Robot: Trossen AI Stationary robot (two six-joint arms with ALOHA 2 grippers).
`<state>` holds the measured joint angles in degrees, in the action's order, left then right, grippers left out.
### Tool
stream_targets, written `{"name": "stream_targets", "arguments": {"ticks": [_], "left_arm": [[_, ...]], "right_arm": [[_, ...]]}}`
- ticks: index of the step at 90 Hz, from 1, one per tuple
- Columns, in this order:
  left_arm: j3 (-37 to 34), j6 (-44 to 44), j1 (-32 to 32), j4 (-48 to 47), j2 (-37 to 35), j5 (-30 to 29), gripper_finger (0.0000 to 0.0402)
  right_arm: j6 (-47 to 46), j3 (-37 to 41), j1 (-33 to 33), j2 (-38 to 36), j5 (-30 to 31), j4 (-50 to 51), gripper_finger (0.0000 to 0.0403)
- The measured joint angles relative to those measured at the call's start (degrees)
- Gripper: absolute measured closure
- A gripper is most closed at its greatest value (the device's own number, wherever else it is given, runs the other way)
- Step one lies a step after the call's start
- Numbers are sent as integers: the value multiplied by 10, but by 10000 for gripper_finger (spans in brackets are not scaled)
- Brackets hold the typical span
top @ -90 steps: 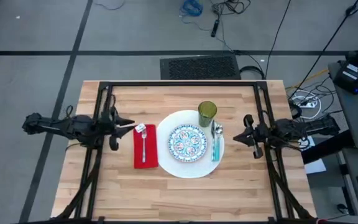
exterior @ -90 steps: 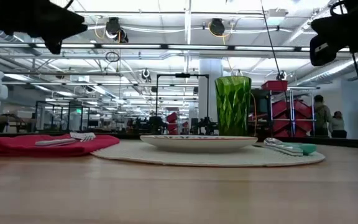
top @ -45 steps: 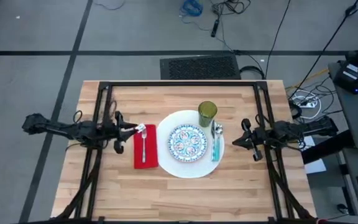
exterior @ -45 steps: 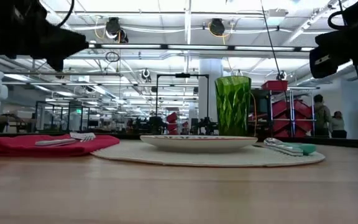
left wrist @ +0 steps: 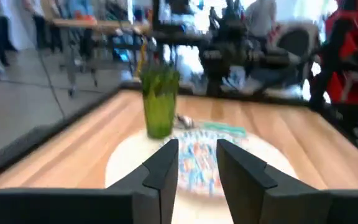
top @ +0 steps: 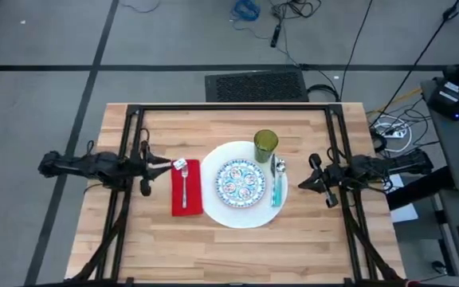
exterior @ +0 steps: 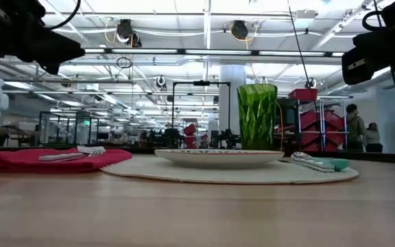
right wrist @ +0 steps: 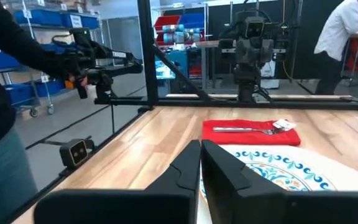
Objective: Set table place
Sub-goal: Return to Home Position
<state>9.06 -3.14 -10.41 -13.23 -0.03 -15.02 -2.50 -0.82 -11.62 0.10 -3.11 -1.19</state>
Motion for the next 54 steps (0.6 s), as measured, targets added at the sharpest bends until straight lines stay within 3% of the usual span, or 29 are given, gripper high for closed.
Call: {"name": "stream_targets", "arguments": {"ticks": [11,25,54], "left_arm": [[-12,-26,0,5,0,53,307],[-70,-40,0,107,0,119,307],[-86,-12,0,146,0,121,307]], "right_arm": [[5,0,0,1,16,1,402],[-12,0,0,2,34,1,402],[-24,0,0,3,77,-3,402]]}}
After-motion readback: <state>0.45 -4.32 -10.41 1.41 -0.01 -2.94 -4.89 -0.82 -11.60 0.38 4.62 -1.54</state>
